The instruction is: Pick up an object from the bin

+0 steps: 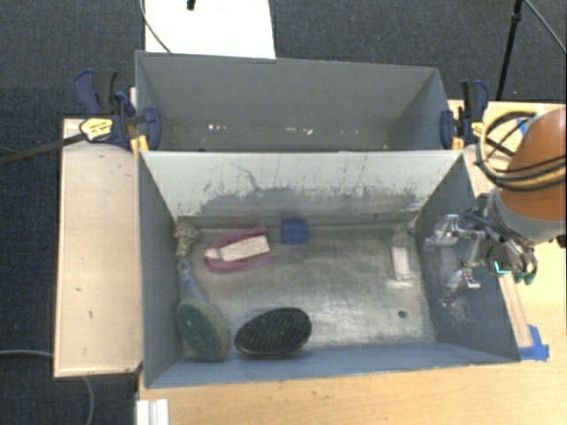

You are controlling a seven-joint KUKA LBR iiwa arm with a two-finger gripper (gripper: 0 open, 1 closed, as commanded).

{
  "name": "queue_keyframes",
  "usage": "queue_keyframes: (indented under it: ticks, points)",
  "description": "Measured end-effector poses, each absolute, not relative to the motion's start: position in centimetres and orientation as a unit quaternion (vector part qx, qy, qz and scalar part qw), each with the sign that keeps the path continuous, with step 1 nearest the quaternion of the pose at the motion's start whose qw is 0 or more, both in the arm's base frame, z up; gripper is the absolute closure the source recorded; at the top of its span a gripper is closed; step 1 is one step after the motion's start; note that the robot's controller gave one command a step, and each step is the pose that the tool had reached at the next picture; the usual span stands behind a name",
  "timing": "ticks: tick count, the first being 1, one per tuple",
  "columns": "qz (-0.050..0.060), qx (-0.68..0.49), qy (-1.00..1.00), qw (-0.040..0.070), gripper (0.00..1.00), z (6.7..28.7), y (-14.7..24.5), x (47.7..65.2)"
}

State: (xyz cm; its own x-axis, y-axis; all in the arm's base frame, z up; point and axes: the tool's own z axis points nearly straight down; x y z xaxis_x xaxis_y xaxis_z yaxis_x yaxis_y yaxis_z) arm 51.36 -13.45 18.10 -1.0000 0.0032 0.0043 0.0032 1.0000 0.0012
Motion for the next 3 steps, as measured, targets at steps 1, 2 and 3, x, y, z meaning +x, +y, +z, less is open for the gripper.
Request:
queue_keyframes:
  ticks: [1, 2, 3]
  points:
    - [0.000, -0.164, -0.986, -0.003, 0.00, 20.5, -10.7, 51.9]
    - [-0.002, -0.174, -0.985, -0.002, 0.00, 14.0, -5.1, 59.3]
    - [-0.002, -0.202, -0.979, 0.001, 0.00, 10.5, 8.0, 58.4]
